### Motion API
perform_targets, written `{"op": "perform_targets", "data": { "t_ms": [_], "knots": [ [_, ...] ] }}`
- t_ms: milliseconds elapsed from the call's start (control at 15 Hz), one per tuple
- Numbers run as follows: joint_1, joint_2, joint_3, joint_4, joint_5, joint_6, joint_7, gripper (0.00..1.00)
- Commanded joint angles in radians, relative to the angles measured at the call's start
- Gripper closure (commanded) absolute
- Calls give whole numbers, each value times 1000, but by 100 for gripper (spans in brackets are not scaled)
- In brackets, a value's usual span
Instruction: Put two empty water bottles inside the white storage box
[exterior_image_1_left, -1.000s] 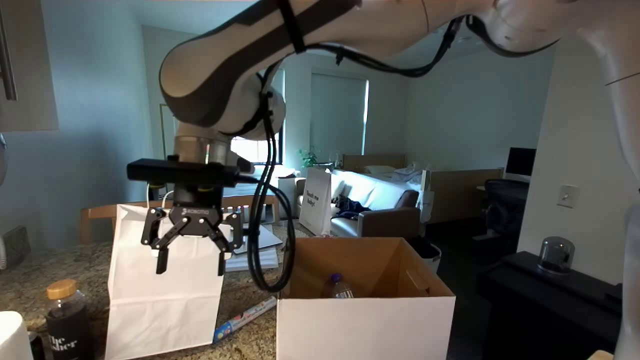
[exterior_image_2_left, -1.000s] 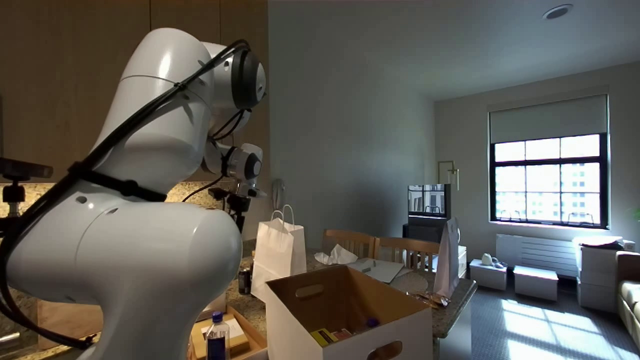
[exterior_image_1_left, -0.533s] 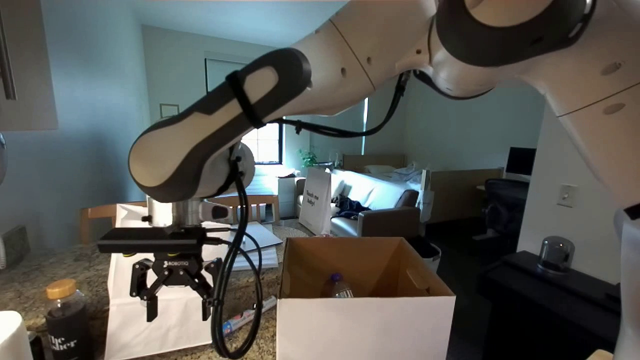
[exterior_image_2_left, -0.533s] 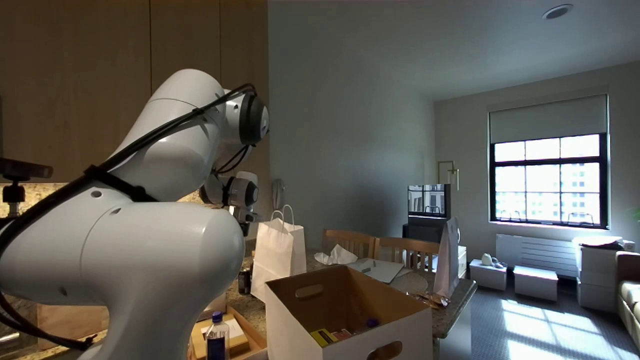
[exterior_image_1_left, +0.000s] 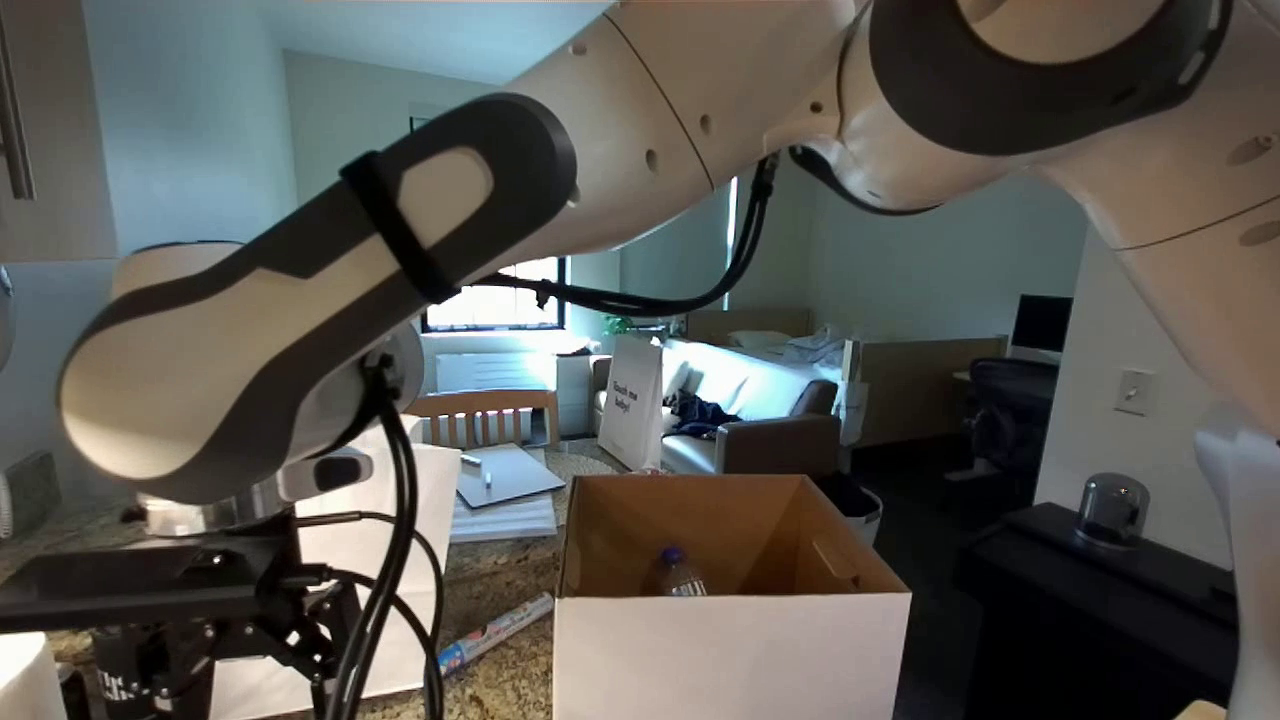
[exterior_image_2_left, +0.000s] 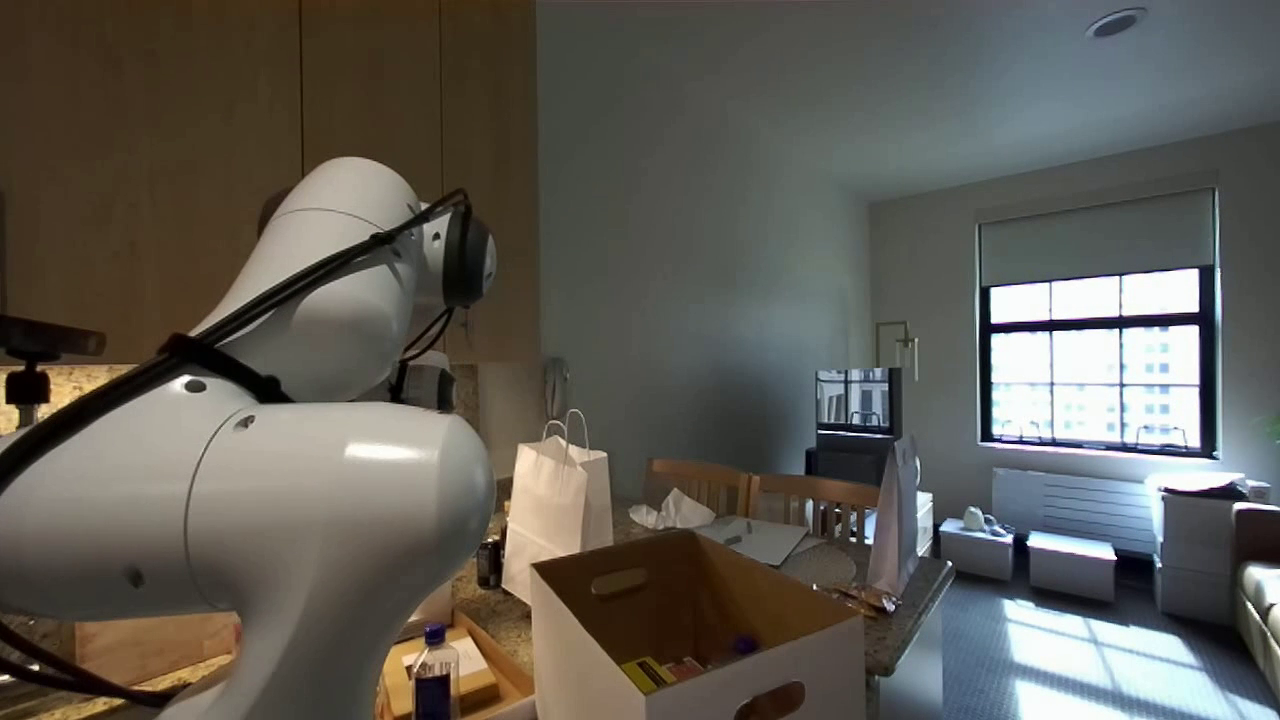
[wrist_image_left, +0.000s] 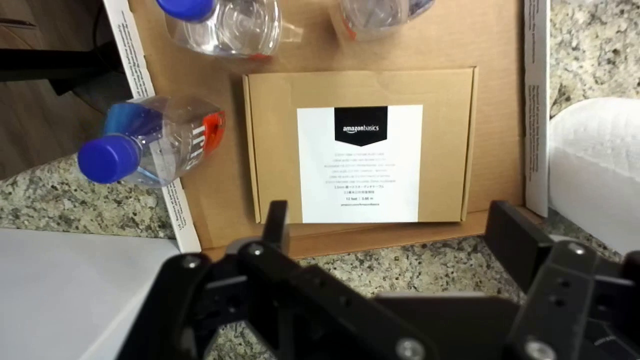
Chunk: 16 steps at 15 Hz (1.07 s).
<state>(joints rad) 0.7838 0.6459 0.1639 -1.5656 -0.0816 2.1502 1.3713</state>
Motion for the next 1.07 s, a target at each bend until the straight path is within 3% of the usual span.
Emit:
{"op": "perform_targets", "data": {
  "t_ms": [0,533,1000],
  "knots": [
    [57,-28,-22,-39,-41,13,58,0],
    [101,-24,1,-100,-2,68,28,0],
    [150,2,5,-154,27,271,67,0]
  ]
}}
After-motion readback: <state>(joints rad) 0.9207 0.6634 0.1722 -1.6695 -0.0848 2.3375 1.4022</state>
